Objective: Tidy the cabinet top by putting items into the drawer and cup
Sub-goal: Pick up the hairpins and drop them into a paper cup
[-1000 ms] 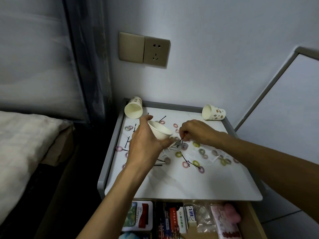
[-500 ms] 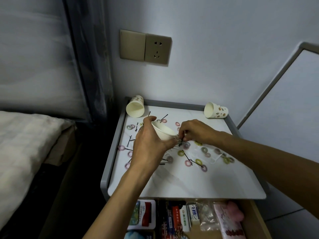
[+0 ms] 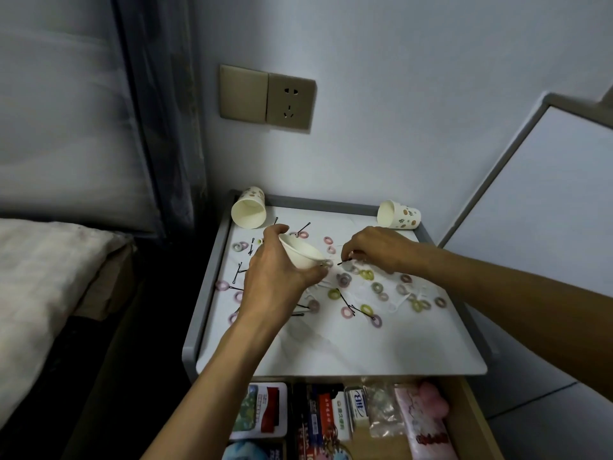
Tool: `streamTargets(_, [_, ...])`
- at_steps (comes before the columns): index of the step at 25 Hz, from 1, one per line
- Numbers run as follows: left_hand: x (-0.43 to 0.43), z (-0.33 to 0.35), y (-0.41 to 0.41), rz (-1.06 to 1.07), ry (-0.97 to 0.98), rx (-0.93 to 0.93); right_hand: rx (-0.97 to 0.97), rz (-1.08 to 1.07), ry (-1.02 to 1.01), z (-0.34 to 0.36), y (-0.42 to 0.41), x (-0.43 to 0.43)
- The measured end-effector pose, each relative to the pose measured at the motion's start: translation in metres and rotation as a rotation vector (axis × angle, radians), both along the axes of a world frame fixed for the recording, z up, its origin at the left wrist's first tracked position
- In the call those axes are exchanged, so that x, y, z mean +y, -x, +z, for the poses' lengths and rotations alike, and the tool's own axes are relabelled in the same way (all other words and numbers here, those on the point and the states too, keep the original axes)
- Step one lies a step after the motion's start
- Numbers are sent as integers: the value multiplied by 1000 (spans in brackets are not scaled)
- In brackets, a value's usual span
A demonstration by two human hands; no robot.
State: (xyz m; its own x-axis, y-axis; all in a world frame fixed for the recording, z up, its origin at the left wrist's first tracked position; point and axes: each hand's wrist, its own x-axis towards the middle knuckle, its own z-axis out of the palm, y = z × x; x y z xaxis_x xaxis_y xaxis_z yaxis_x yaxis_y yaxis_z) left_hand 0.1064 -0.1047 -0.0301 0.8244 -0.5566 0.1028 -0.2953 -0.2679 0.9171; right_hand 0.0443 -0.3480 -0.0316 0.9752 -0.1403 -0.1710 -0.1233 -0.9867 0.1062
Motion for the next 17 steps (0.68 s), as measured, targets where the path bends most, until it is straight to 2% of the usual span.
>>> streamTargets(4, [0,1,6,-30,-1,0,39,-92,-1,7,7,3])
streamTargets(9, [3,0,9,-53,-19,-2,-153,-157,-67,24,13,2])
streamTargets(12, [2,0,12,-66,-42,0,-228,-203,-211,40,13,12])
streamTargets(15, [0,-1,13,-76,-64,-22,-327,-151,-410,58,8,34])
streamTargets(17, [0,-3,15,-79,-88,-39,-253,-18,-453,67,5,59])
